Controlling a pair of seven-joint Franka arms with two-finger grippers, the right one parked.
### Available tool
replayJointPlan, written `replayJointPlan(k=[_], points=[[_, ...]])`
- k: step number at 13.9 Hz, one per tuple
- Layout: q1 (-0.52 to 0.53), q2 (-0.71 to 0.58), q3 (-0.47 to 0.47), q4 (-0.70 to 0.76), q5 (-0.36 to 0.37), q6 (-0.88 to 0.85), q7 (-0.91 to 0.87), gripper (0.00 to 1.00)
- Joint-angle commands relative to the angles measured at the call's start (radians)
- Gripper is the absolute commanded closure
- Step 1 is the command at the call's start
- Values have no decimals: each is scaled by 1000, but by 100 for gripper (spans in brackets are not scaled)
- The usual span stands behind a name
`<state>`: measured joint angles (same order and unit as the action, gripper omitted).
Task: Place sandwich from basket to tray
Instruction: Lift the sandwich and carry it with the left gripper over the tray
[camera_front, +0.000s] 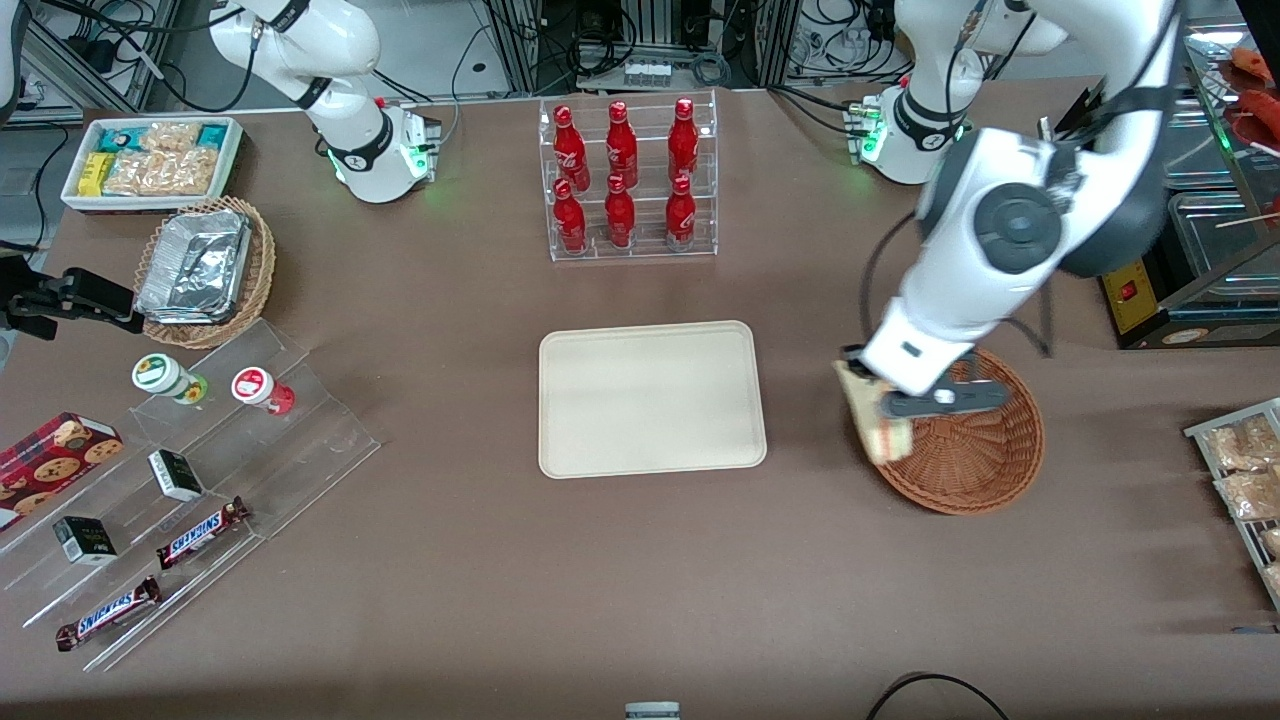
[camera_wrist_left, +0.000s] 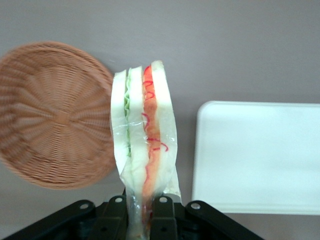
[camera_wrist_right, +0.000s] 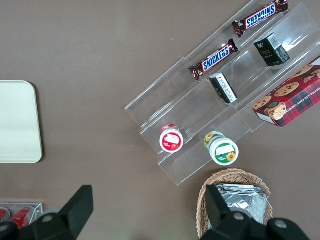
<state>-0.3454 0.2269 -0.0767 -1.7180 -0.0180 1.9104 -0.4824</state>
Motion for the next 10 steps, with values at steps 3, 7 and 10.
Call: replayJointPlan(k=[3, 7, 10], points=[[-142, 188, 2, 204, -27, -25, -112, 100], [-253, 350, 3, 336, -22, -18, -199, 100], [-314, 439, 3, 414, -23, -13, -208, 100]])
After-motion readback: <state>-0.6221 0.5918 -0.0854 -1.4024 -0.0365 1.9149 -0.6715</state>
